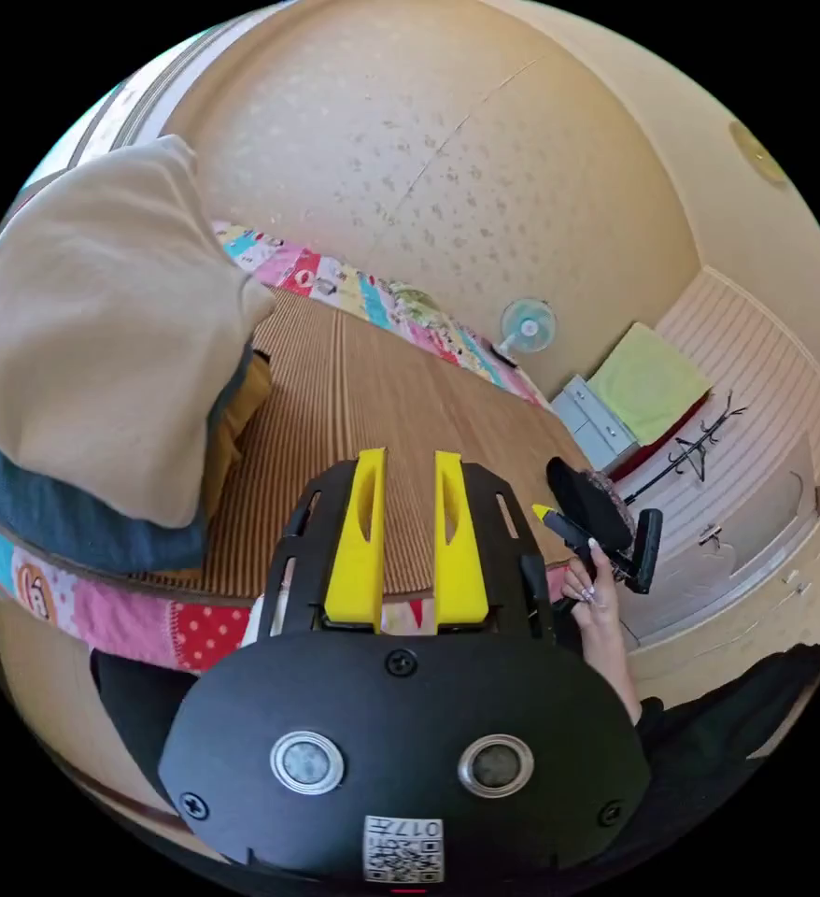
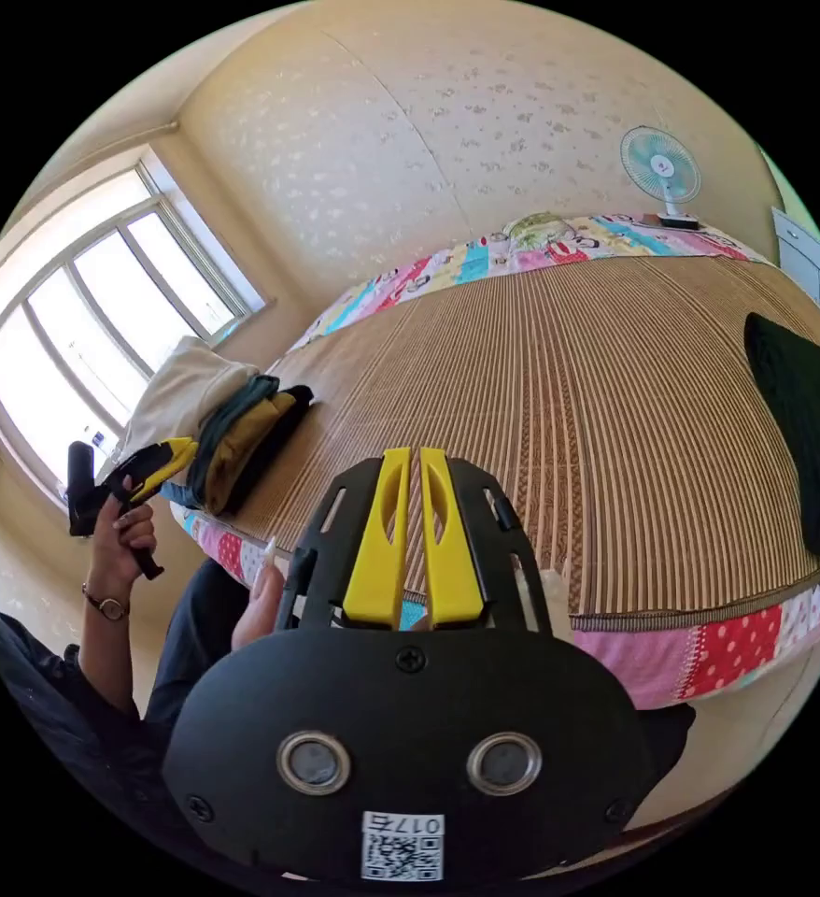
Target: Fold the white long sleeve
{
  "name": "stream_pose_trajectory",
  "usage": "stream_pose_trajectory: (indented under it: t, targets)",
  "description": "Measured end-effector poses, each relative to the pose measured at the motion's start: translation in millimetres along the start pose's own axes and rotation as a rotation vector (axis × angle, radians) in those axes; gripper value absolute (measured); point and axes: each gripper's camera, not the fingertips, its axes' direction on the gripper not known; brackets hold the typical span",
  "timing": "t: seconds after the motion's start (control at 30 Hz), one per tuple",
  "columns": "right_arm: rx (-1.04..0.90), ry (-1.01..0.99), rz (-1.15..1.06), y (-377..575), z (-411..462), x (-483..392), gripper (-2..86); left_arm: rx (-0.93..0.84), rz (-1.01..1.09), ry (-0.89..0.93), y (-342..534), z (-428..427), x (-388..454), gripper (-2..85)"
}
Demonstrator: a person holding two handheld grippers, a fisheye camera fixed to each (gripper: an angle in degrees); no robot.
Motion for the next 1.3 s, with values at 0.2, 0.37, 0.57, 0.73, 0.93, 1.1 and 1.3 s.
stream_pose_trajectory:
  t: [0.2, 0.37, 0.57, 0.73, 0.93, 1.1, 1.3]
  targets:
    - [-0.057, -0.135, -0.070, 26.3, 27.2, -6.4, 1.6, -0.228, 0.120, -0.271, 15.9, 25.5, 17.4, 4.2]
    - [0.013, -0.231, -0.252, 46.1, 14.3, -17.0, 0.8, -0.182, 0.162, -0.246, 19.2, 22.1, 36.6, -0.2]
    - [0.009, 0.112, -0.539, 72.4, 11.4, -54.5, 0.7, 0.148, 0.138, -0.254, 7.5, -57.3, 31.9, 3.7]
    - [-0.017, 0.118, -0.517, 69.4, 14.1, -50.3, 0.5, 0.343, 0.028, -0.627, -13.9, -115.1, 10.0, 12.9]
    - [-0.070, -0.111, -0.380, 52.2, 13.3, -14.9, 0.6, 0.036, -0.016, -0.707, -31.9, -37.4, -33.2, 13.9]
    - [-0.026, -0.215, -0.377, 42.8, -10.6, 6.9, 0.4, 0.388, -0.117, -0.443, -28.7, -70.5, -15.3, 4.8]
    - [0.153, -0.419, -0.217, 32.6, -45.7, 64.0, 0.6, 0.419, 0.158, 0.017, -50.2, -56.9, 63.9, 3.9]
